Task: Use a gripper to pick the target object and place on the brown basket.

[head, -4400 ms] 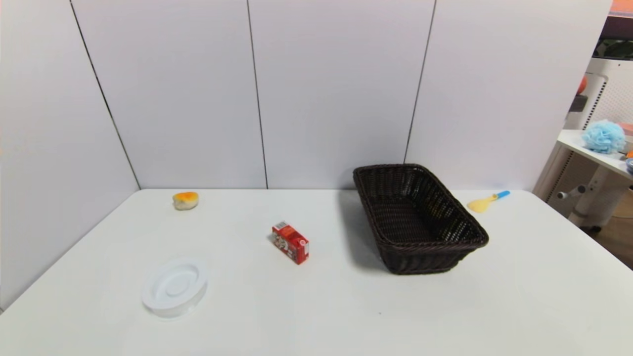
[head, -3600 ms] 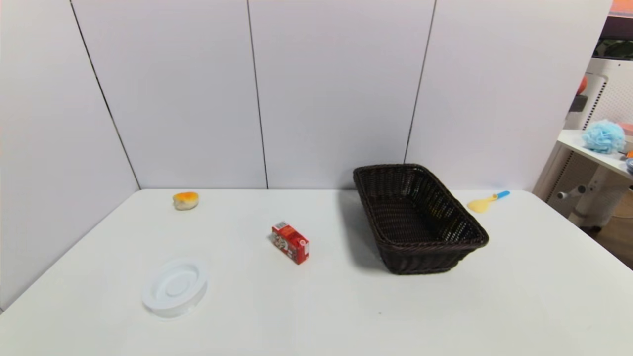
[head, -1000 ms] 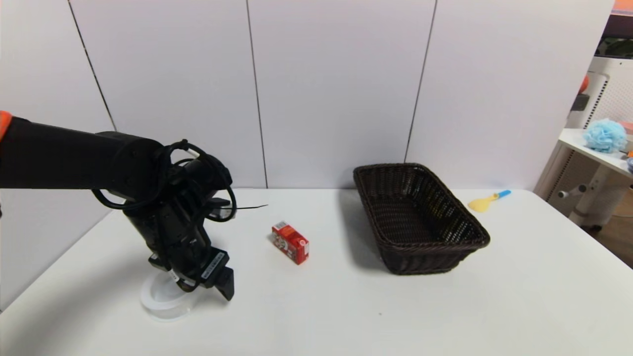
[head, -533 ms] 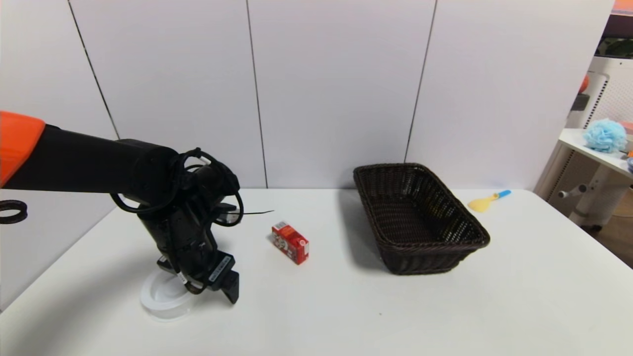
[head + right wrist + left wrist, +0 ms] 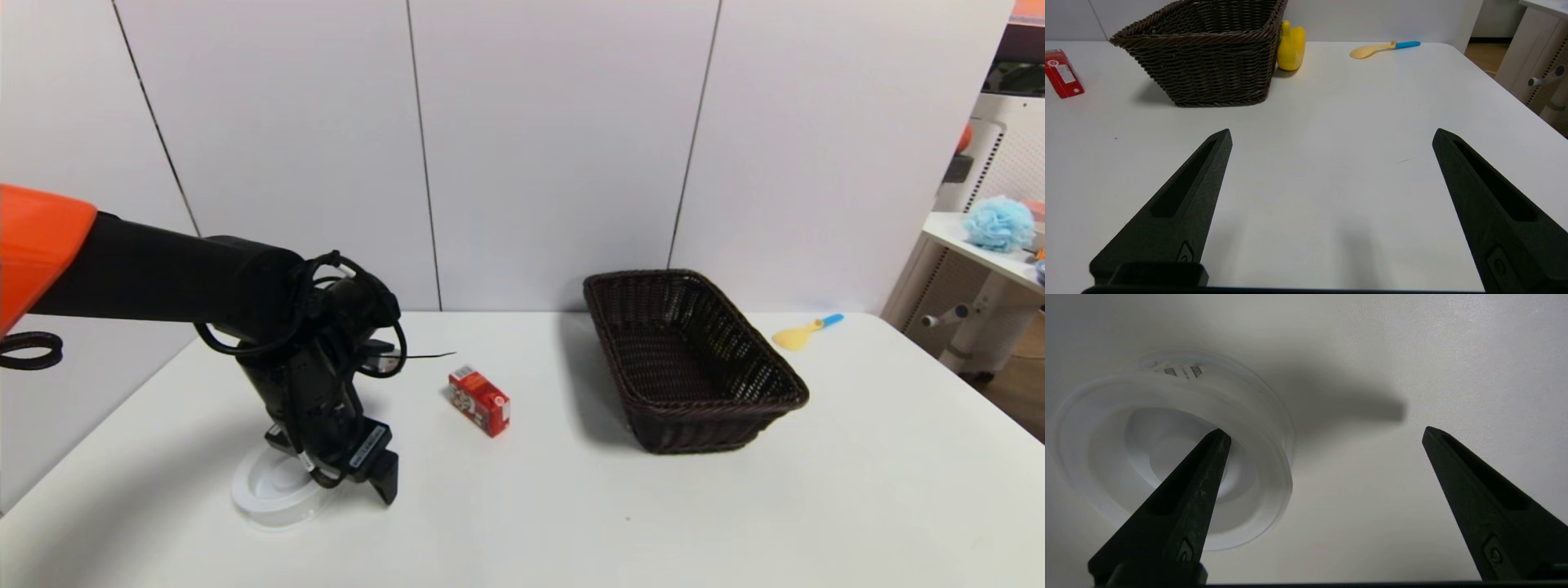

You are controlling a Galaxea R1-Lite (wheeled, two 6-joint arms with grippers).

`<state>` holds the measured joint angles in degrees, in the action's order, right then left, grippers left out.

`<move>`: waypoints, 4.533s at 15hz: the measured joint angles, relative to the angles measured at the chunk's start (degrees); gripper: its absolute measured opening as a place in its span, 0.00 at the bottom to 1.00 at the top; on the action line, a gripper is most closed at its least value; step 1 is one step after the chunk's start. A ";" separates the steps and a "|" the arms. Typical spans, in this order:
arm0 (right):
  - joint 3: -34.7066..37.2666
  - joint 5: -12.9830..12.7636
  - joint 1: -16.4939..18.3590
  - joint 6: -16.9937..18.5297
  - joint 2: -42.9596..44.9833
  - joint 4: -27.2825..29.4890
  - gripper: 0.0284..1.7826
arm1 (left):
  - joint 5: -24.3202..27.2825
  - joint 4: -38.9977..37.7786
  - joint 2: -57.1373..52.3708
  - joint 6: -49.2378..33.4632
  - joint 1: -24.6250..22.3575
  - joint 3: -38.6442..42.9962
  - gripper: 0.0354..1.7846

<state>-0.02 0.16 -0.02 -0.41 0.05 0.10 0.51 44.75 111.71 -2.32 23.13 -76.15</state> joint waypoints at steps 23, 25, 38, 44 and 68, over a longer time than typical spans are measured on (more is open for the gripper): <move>-0.02 -0.02 0.00 0.00 0.00 0.00 0.95 | 0.23 -14.68 -5.11 0.01 1.18 -2.89 0.04; -0.02 0.00 0.00 0.00 0.00 0.00 0.95 | 0.28 -19.26 -5.62 0.04 2.67 -5.81 0.04; 0.00 -0.02 0.00 0.00 0.00 -0.02 0.95 | 0.28 -46.02 10.51 1.85 22.15 -27.39 0.04; 0.00 -0.02 0.00 0.00 0.00 0.00 0.95 | 0.23 -48.66 19.21 2.21 25.58 -34.82 0.04; -0.02 0.00 0.02 0.01 0.00 -0.02 0.95 | -1.45 -15.31 -22.21 6.01 16.09 7.11 0.88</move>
<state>-0.05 0.16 0.00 -0.40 0.05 0.07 -0.94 29.44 89.50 3.69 39.22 -69.05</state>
